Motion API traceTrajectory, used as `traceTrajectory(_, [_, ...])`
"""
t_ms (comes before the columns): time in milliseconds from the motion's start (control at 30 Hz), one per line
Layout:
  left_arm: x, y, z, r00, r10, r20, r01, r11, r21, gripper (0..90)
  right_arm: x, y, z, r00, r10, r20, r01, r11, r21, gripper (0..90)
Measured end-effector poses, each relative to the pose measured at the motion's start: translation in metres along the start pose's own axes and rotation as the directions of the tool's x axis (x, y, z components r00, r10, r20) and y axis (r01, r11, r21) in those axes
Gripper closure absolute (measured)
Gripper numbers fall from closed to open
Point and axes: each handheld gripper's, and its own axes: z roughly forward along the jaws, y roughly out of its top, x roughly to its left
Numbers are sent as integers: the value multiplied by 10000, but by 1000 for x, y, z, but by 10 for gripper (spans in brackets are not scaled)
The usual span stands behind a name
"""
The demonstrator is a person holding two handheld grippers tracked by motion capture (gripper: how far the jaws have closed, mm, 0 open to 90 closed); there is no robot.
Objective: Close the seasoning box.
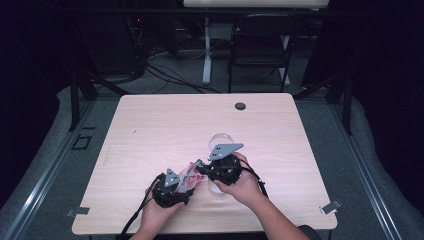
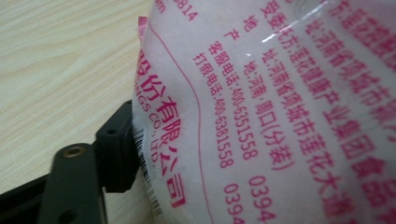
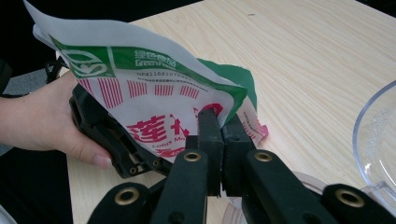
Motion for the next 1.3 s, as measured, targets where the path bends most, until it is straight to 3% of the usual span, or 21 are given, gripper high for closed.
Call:
traceTrajectory(267, [0,-1,-2,9997,-44,-233,38,9997,-235,490,0,0,0,10000,-16,-40,15,10000,-35,891])
traceTrajectory(833, [-2,1,-7,9978,336,-576,-364,9982,-487,596,-2,1,-3,9999,-39,-98,38,9999,-141,887])
traceTrajectory(1067, [0,6,-15,9923,646,-1054,-714,9955,-623,602,-2,3,-8,9999,-24,-163,18,9994,-341,851])
traceTrajectory(1200, [2,9,-22,9862,821,-1440,-932,9930,-726,603,-1,5,-12,9999,-16,-157,8,9984,-563,778])
traceTrajectory(1300, [4,11,-28,9775,1055,-1824,-1207,9899,-742,603,0,6,-15,9997,-92,-228,76,9976,-694,741])
